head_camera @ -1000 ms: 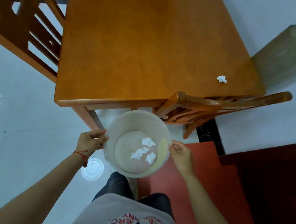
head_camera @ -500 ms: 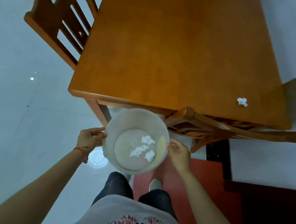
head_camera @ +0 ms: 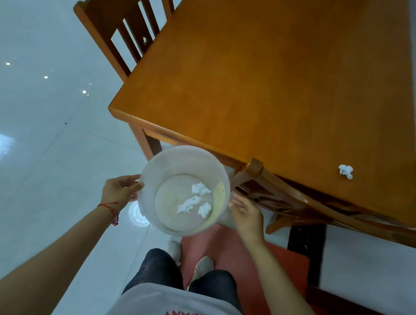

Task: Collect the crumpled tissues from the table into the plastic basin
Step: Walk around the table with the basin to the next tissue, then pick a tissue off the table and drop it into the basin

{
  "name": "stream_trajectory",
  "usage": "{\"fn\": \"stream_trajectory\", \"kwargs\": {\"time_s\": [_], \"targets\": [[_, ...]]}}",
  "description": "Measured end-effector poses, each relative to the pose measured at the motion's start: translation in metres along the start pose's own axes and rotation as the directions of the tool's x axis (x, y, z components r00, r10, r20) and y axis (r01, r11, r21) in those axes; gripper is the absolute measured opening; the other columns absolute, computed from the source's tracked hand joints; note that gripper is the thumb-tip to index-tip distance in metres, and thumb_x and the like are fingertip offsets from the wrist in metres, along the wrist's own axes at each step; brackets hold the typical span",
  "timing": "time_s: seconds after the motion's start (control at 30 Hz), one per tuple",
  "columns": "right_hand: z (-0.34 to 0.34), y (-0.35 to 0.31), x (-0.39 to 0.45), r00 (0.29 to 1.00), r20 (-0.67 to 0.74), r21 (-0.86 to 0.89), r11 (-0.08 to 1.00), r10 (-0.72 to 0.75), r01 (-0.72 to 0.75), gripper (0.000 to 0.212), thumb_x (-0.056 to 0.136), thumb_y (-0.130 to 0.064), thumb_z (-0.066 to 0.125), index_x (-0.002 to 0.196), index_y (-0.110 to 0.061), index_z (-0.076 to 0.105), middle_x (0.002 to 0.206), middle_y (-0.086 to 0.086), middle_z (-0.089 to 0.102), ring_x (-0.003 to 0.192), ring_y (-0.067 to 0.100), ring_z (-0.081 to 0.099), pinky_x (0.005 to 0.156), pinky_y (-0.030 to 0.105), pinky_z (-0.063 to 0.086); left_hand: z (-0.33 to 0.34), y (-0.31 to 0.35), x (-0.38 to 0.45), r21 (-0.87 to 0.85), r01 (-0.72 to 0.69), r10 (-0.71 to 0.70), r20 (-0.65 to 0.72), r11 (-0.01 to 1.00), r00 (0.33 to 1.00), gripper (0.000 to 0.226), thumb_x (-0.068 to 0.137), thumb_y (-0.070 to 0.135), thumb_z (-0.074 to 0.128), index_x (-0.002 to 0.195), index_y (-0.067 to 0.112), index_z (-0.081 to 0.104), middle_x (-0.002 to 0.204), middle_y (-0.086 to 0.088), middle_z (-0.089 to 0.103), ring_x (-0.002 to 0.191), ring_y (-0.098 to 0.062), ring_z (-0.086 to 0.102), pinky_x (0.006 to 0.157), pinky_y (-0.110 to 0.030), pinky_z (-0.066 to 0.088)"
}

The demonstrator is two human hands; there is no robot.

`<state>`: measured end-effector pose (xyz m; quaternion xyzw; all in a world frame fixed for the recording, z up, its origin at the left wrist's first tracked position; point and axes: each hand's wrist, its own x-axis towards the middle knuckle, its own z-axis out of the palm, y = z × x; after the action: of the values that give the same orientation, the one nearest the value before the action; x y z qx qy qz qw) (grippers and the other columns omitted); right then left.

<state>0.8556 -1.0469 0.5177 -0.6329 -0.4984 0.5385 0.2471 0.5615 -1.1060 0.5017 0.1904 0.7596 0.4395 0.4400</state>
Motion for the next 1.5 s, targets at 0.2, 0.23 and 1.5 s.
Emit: {"fn": "stream_trajectory", "kwargs": {"time_s": [0.2, 0.23, 1.5], "targets": [[0.001, -0.018, -0.013, 0.995, -0.009, -0.029, 0.995, -0.099, 0.099, 0.031, 0.086, -0.014, 0.061, 0.117, -0.010, 0.060, 0.109, -0.003, 0.064, 0.094, 0.007, 0.058, 0.070, 0.000, 0.041, 0.000, 0.000, 0.003, -0.022, 0.016, -0.016, 0.003, 1.000, 1.000, 0.033, 0.078, 0.003, 0.068, 0.110, -0.001, 0.064, 0.095, -0.014, 0.067, 0.082, -0.030, 0.065, 0.080, -0.039, 0.052], [0.000, -0.024, -0.015, 0.994, -0.019, -0.013, 0.994, -0.111, 0.111, 0.031, 0.086, -0.014, 0.061, 0.117, -0.010, 0.061, 0.106, -0.005, 0.063, 0.092, 0.005, 0.059, 0.069, -0.001, 0.040, 0.000, 0.000, 0.004, -0.022, 0.015, -0.014, 0.009, 1.000, 1.000, 0.033, 0.078, 0.003, 0.068, 0.110, 0.000, 0.064, 0.096, -0.014, 0.068, 0.081, -0.030, 0.065, 0.080, -0.038, 0.052], [-0.219, -0.031, 0.167, 0.889, -0.414, -0.428, 0.904, -0.197, 0.001, 0.049, 0.090, -0.041, 0.051, 0.128, -0.010, 0.049, 0.134, 0.016, 0.050, 0.124, 0.033, 0.044, 0.104, 0.044, 0.034, 0.021, 0.007, -0.025, -0.038, 0.041, -0.046, -0.130, 0.998, 0.991, 0.033, 0.079, 0.007, 0.068, 0.111, 0.000, 0.063, 0.103, -0.013, 0.065, 0.087, -0.032, 0.062, 0.083, -0.039, 0.049]]}}
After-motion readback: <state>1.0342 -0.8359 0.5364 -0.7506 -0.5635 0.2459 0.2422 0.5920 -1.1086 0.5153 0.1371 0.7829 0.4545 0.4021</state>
